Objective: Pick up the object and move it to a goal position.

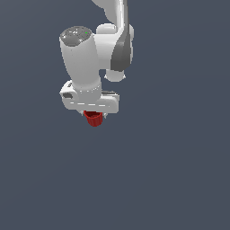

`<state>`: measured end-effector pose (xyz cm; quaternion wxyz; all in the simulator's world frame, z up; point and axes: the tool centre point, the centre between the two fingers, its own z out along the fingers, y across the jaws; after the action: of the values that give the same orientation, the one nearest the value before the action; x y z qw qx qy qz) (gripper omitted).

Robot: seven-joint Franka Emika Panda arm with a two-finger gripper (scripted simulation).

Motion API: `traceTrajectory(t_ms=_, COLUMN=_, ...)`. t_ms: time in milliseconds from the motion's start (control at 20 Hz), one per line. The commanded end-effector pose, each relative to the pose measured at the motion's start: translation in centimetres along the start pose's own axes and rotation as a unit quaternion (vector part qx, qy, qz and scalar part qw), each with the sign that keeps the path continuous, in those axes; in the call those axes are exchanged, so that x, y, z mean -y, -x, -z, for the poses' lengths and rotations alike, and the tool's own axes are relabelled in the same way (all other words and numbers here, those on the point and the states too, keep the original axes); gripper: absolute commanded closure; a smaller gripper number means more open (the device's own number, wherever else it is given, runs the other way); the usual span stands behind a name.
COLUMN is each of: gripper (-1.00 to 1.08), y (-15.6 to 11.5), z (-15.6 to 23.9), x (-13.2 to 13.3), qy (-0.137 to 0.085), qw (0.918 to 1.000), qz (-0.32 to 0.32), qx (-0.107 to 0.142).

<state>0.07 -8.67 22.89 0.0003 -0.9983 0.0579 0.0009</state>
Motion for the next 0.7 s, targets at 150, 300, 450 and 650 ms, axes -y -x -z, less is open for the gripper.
traceTrajectory(t_ms=150, gripper=1.08, y=1.7, z=5.3, x=0.0, qy=0.000, qw=1.0000, qz=0.000, qx=-0.001)
traceTrajectory(t_ms=300, gripper=1.08, y=2.3, z=7.5, x=0.0, qy=0.000, qw=1.0000, qz=0.000, qx=-0.001)
traceTrajectory(t_ms=450, gripper=1.08, y=2.8, z=9.3, x=-0.1, qy=0.000, qw=1.0000, qz=0.000, qx=-0.001)
traceTrajectory(t_ms=650, gripper=1.08, y=3.2, z=10.8, x=-0.1, qy=0.000, qw=1.0000, qz=0.000, qx=-0.001)
